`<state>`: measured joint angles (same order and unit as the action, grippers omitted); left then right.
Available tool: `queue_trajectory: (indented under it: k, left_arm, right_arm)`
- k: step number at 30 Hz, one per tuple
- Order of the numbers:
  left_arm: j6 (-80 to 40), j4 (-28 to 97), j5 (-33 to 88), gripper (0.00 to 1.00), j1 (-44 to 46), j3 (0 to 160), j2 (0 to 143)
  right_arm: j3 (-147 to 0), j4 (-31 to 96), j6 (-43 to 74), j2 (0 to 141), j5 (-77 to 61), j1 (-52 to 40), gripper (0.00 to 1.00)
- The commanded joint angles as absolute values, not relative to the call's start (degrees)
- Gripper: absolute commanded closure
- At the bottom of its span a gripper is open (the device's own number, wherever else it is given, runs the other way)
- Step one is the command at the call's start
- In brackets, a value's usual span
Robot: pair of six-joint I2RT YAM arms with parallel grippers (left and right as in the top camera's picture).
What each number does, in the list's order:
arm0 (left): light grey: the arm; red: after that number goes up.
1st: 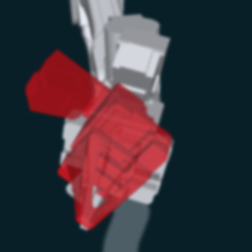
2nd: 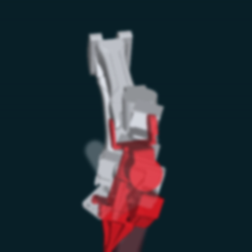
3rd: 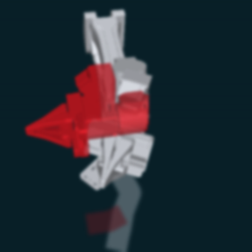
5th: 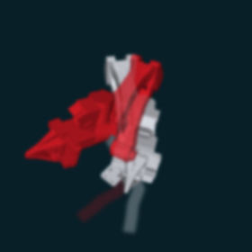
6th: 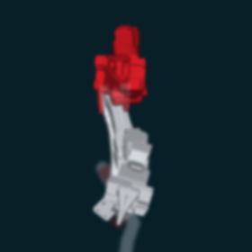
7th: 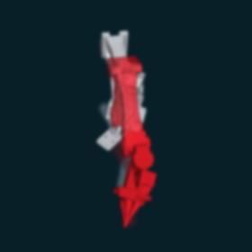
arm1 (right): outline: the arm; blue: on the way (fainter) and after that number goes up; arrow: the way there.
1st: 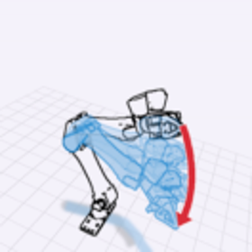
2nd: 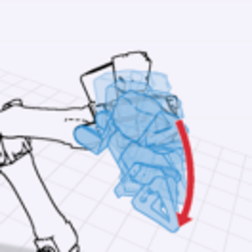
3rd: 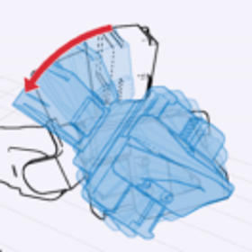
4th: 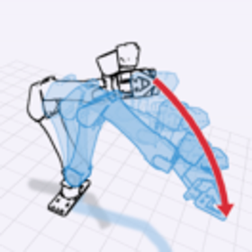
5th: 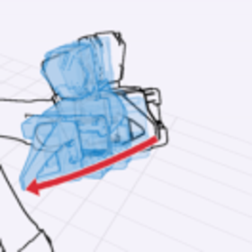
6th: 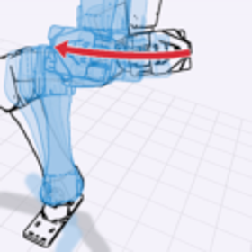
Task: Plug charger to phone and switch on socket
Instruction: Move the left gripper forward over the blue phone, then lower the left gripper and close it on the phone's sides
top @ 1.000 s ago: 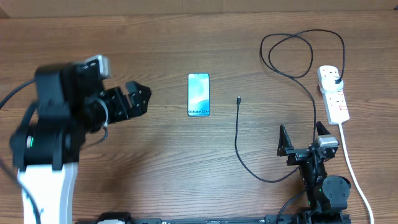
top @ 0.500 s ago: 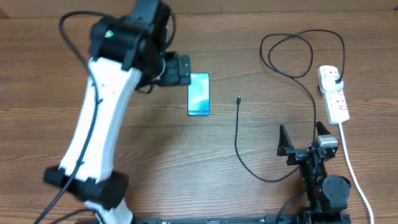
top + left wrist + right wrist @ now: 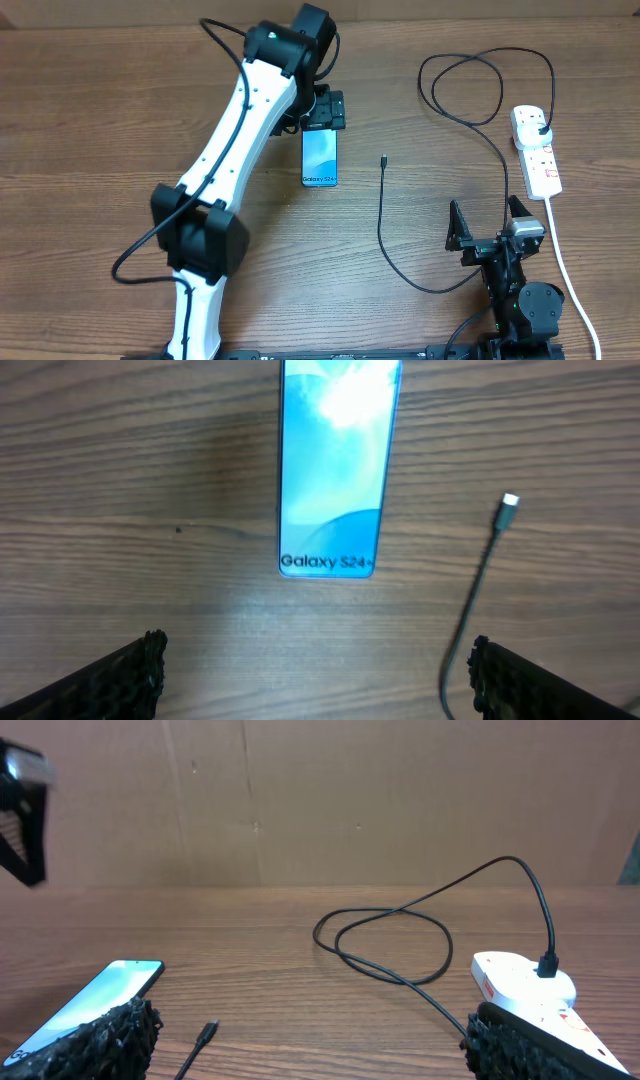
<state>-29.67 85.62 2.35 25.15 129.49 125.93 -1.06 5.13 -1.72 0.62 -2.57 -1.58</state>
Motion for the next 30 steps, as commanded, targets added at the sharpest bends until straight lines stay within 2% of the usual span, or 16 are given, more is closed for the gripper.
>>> queue_trajectory:
  k: [1, 17, 30]
  left_arm:
    - [-30.46, 85.36, 3.36, 0.00, 25.52, 130.65, 130.50]
    - [-28.56, 79.55, 4.51, 0.00, 26.28, 130.58, 141.32]
    - [-28.27, 73.93, 3.88, 0.00, 26.52, 130.47, 143.13]
  right_arm:
    - [-0.49, 4.75, -1.98, 0.23, -2.20, -1.80, 0.00]
    - [-0.49, 4.75, -1.98, 0.23, -2.20, -1.80, 0.00]
    - [-0.49, 4.75, -1.98, 0.23, -2.20, -1.80, 0.00]
